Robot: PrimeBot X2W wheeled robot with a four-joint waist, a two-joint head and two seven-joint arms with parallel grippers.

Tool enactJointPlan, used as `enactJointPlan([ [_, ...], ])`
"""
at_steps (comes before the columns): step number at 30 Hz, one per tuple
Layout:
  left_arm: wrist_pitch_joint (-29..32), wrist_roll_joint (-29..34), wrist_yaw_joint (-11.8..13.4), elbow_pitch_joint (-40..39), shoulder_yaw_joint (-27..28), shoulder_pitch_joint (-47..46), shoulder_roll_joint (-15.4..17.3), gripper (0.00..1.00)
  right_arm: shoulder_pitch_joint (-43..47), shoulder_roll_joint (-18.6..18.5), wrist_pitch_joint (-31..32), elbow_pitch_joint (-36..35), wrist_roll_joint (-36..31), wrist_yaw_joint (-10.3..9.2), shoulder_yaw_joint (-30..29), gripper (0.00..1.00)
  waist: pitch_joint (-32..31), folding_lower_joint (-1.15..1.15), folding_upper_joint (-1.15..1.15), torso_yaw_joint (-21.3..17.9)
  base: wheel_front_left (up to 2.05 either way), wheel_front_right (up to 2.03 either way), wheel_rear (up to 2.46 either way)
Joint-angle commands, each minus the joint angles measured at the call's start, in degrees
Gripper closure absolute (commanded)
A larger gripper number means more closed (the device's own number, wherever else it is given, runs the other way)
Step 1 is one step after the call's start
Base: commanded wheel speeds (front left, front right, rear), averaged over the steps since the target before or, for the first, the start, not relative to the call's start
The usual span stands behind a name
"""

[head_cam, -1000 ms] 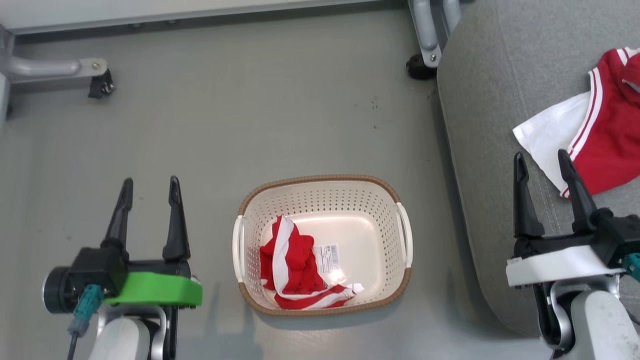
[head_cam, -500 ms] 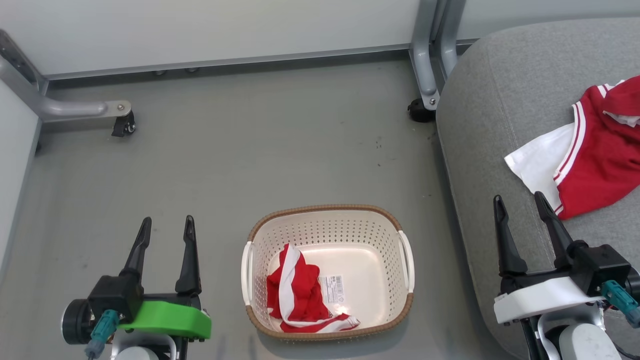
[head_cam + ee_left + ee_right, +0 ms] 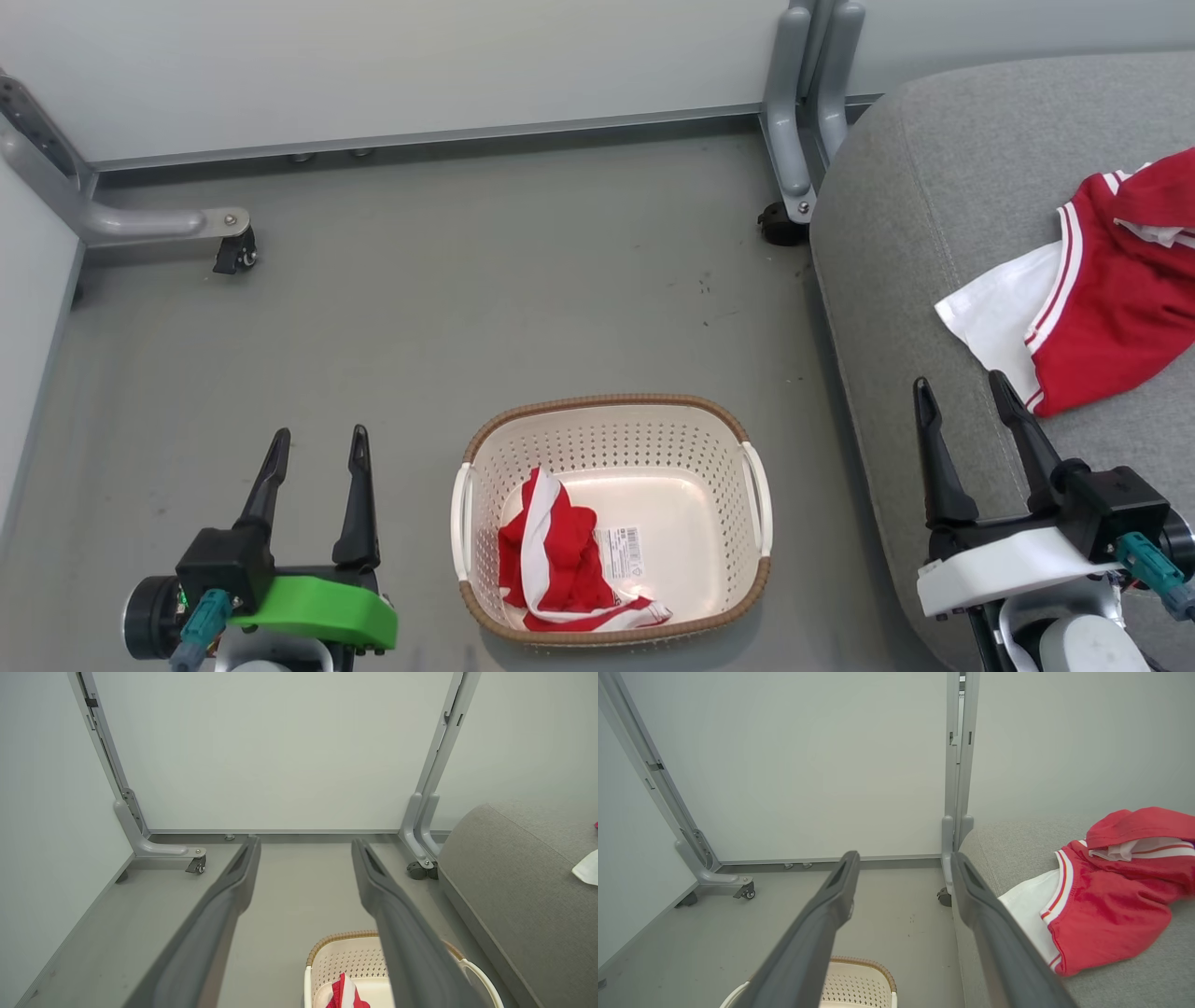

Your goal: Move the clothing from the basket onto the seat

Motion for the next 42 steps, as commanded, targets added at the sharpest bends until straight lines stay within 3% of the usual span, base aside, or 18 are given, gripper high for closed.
enactJointPlan([
  [1, 0.0, 0.2, -0.3, 0.4, 0.2, -0.2, -0.4, 0.00, 1.0, -0.1, 0.1, -0.4, 0.3, -0.06, 0.1, 0.00, 0.0, 0.00, 0.00, 0.0, 0.00, 0.00, 0.00],
  [12, 0.0, 1.1, -1.2, 0.8, 0.8, -1.9, -0.8, 0.00, -0.1, 0.0, 0.1, -0.9, 0.1, -0.06, 0.0, 0.00, 1.1, 0.00, 0.00, 0.2, 0.00, 0.00, 0.00],
  [18, 0.0, 2.1, -2.0, 2.3, -2.4, -5.9, -1.0, 0.00, -2.1, 0.0, 0.1, -2.4, 0.2, -0.06, -0.2, 0.00, 4.8, 0.00, 0.00, 0.7, 0.00, 0.00, 0.00],
  [28, 0.0, 1.9, -1.4, 14.8, -13.1, -18.4, -1.1, 0.00, -8.2, -0.6, -0.4, -5.9, 0.0, -0.06, 1.6, 0.00, 17.2, 0.00, 0.00, -0.9, 0.00, 0.00, 0.00],
  [42, 3.4, 5.7, 0.4, 40.0, -28.5, -37.6, -1.0, 0.00, -17.2, -0.4, -3.4, -5.1, 1.7, -0.06, 5.9, 0.00, 33.2, 0.00, 0.00, -7.7, 0.00, 0.00, 0.00],
])
